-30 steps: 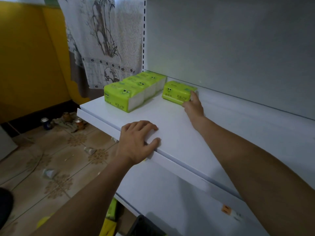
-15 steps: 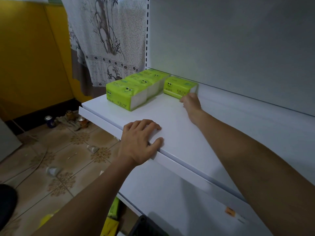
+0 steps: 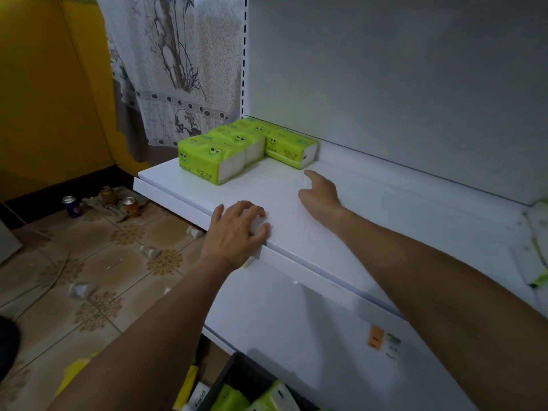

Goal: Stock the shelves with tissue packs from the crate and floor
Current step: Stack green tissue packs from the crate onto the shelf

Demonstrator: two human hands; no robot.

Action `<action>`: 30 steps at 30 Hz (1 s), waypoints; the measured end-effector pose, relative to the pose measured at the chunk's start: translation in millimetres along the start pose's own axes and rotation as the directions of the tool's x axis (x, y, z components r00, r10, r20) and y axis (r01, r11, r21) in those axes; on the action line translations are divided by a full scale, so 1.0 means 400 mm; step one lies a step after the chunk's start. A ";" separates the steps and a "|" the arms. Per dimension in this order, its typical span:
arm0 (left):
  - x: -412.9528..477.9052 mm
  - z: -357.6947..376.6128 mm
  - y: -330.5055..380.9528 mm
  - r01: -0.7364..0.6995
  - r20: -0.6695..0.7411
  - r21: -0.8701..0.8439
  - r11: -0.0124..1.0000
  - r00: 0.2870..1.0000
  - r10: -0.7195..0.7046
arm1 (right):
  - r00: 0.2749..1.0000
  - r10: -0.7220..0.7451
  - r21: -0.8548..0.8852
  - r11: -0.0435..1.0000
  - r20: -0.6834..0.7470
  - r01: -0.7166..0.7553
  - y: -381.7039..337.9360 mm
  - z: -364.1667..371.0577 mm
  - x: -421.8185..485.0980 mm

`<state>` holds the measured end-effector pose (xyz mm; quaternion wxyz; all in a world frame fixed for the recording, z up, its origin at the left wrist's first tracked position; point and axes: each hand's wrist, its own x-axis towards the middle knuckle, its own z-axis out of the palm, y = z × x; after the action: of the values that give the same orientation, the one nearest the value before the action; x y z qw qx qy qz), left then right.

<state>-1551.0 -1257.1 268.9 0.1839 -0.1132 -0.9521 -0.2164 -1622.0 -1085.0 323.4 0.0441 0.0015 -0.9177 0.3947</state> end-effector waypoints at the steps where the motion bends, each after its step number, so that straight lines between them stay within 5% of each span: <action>1: -0.021 -0.009 0.016 0.019 -0.003 -0.006 1.000 1.000 -0.019 | 0.997 -0.070 -0.101 0.992 0.027 0.073 0.000 -0.013 -0.039; 5: -0.150 -0.059 0.059 -0.010 0.026 -0.030 0.999 1.000 0.011 | 0.980 -0.164 -0.253 0.949 0.113 0.188 -0.007 -0.058 -0.186; 18: -0.618 -0.136 0.079 0.168 0.246 -0.183 0.969 0.962 -0.121 | 0.945 -0.290 -0.205 0.926 0.153 0.318 -0.040 0.030 -0.643; 26: -0.785 0.055 0.102 0.308 0.409 -0.192 0.932 0.888 -0.209 | 0.951 0.034 -0.168 0.986 0.308 0.019 0.270 0.212 -0.794; 30: -0.867 0.189 0.141 0.422 0.580 -0.214 0.881 0.780 -0.233 | 0.901 0.270 -0.195 0.957 0.340 -0.213 0.459 0.275 -0.882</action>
<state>-1242.7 -1220.2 88.0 -0.1535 -0.0287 -0.9190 -0.3621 -1286.1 -1049.5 86.1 -0.1757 -0.0431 -0.9306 0.3183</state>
